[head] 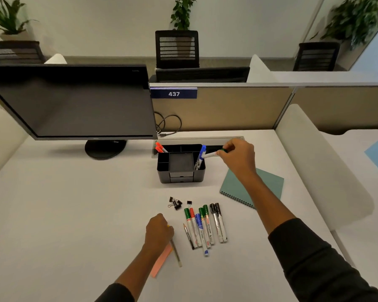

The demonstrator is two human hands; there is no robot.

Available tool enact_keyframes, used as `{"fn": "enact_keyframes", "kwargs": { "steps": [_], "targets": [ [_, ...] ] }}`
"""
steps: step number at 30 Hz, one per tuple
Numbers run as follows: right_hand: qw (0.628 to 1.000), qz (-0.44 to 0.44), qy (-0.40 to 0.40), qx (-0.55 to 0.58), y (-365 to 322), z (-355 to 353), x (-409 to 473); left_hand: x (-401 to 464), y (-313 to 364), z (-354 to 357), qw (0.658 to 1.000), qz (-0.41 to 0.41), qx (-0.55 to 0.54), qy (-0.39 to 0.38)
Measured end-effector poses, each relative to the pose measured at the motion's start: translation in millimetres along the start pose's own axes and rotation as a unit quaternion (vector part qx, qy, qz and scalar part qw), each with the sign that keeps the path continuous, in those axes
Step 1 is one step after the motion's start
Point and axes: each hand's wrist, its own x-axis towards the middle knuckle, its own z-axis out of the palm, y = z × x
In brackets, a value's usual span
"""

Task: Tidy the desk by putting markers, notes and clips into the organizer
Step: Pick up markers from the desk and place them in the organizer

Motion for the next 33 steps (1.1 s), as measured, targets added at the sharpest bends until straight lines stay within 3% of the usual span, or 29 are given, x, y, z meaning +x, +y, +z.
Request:
{"fn": "enact_keyframes", "kwargs": {
  "steps": [14,22,33],
  "targets": [
    [0.997,0.025,-0.065,-0.020,14.0,58.6,9.1,-3.9,-2.0,-16.9,0.999,-0.040,-0.011,0.003],
    [0.994,-0.015,-0.093,-0.059,29.5,90.5,18.4,-16.2,-8.6,-33.4,0.995,-0.071,-0.074,0.009],
    [0.996,0.010,-0.088,0.005,53.1,102.6,17.9,-10.3,-23.9,-50.2,0.973,-0.115,-0.198,-0.029]
  ]
}}
